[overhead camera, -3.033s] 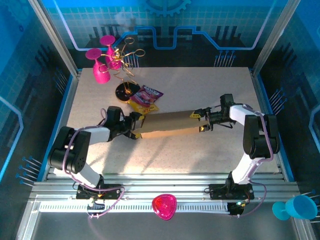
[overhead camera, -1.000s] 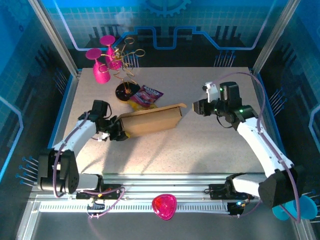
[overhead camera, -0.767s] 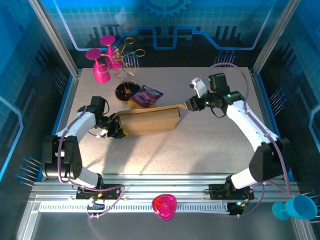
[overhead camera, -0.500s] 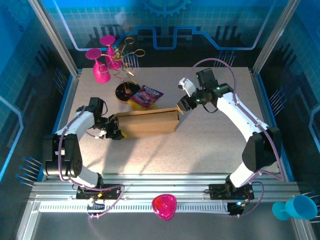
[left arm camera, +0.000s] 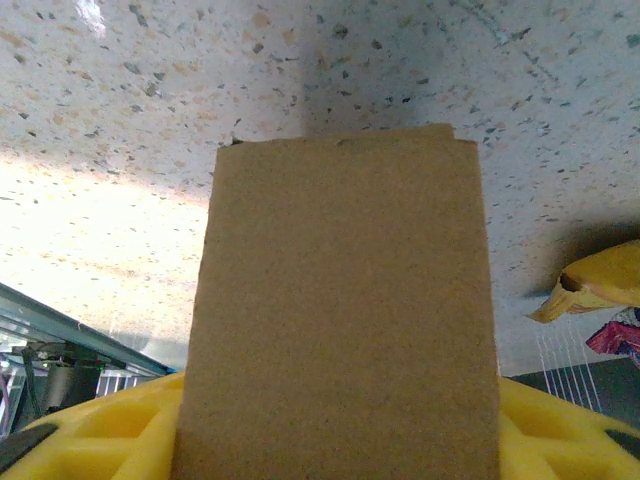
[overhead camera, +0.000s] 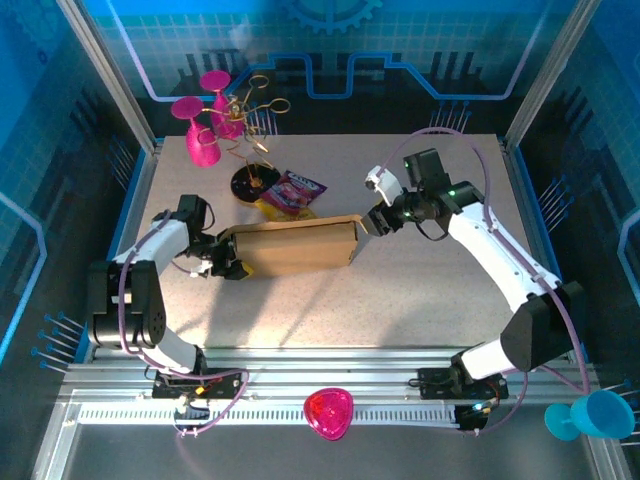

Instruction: Fold the paper box

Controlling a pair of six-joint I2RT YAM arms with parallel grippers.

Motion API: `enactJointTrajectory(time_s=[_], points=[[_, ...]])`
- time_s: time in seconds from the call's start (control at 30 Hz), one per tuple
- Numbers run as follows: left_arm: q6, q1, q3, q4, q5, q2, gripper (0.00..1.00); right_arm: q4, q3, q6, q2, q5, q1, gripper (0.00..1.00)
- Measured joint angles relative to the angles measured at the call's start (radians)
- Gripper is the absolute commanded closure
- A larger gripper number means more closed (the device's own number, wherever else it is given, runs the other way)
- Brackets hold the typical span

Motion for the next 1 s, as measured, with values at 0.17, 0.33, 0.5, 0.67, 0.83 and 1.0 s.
enactJointTrajectory(time_s=[0.17, 0.33, 0.5, 0.67, 0.83, 1.0], points=[[0.01, 0.0, 0.013, -0.009, 0.0, 0.009, 1.0, -0.012, 0.006, -0.007, 0.048, -0.001, 0.0, 0.57], [0.019, 0.0, 0.014, -0.014, 0.0, 0.009, 1.0, -0.026, 0.043, 0.001, 0.122, 0.0, 0.009, 0.65], [0.02, 0.0, 0.014, -0.014, 0.0, 0.01, 1.0, -0.034, 0.076, 0.003, 0.139, 0.0, 0.026, 0.78], [0.019, 0.0, 0.015, -0.015, 0.0, 0.011, 1.0, -0.042, 0.083, 0.006, 0.139, 0.0, 0.036, 0.89], [0.019, 0.0, 0.016, -0.015, 0.0, 0.014, 1.0, -0.046, 0.083, 0.008, 0.139, 0.011, 0.048, 0.95], [0.018, 0.004, 0.018, -0.015, 0.003, 0.021, 1.0, -0.048, 0.092, 0.037, 0.139, 0.037, 0.06, 1.0]])
